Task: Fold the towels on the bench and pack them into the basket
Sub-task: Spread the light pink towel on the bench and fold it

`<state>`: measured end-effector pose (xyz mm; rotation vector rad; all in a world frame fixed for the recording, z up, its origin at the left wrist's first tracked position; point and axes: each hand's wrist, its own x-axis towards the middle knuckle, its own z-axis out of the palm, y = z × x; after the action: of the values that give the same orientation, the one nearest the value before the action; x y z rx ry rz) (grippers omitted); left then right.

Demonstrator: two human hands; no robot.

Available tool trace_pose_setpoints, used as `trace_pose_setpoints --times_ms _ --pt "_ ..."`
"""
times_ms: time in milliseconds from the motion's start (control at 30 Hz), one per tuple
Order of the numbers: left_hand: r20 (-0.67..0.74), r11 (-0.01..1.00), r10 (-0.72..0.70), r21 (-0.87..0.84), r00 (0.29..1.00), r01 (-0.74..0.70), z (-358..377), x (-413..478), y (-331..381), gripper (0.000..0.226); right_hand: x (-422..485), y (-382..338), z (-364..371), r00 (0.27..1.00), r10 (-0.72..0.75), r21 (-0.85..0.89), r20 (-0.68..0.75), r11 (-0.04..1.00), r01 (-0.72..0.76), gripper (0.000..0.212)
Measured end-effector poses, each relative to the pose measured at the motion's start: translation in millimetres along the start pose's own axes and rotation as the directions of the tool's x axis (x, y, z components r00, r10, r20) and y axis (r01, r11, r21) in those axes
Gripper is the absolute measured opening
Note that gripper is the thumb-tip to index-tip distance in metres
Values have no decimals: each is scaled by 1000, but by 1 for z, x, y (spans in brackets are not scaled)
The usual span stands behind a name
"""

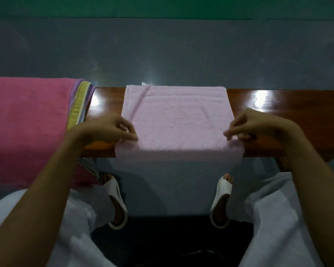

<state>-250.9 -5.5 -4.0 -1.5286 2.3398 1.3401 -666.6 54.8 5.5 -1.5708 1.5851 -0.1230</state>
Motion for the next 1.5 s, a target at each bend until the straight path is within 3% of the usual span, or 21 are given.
trace_pose_setpoints --times_ms 33,100,200,300,367,433,500,600,700,1133,1233,1367,1500 --pt "-175 997 17 -69 984 -29 8 9 2 6 9 -4 7 989 -29 15 -143 999 32 24" --pt "-468 987 80 -89 880 -137 30 29 12 8 30 -13 27 898 -81 -5 -432 996 88 17" --pt "-578 967 228 38 783 -254 59 51 28 32 55 -36 67 745 -236 -187 -624 971 151 11" --pt "-524 946 324 206 788 -251 83 68 32 58 69 -53 108 722 -372 -354 -583 916 186 41" --pt "-474 932 328 305 817 -198 95 75 27 66 74 -52 122 787 -390 -449 -478 879 163 63" --pt "-473 916 252 399 844 -50 94 79 16 74 79 -39 117 854 -339 -512 -395 853 101 73" --pt "-516 881 139 455 845 132 83 80 2 84 80 -19 100 872 -268 -539 -410 842 6 74" --pt "-553 870 25 422 833 254 65 76 -18 95 76 9 75 870 -141 -514 -473 846 -143 76" --pt "-569 876 -15 389 822 285 60 71 -25 100 75 21 68 871 -77 -486 -486 852 -196 78" --pt "-577 880 -11 382 817 282 69 60 -24 103 67 24 75 861 -106 -469 -497 868 -163 79" --pt "-628 917 -1 310 778 252 68 56 -20 91 62 21 73 821 -109 -379 -560 915 -136 70" --pt "-780 935 17 234 625 266 64 40 -7 63 52 21 59 694 -105 -234 -712 968 -94 47" --pt "-755 933 -162 92 636 348 60 28 -5 57 47 23 48 612 39 -71 -790 985 -155 27"
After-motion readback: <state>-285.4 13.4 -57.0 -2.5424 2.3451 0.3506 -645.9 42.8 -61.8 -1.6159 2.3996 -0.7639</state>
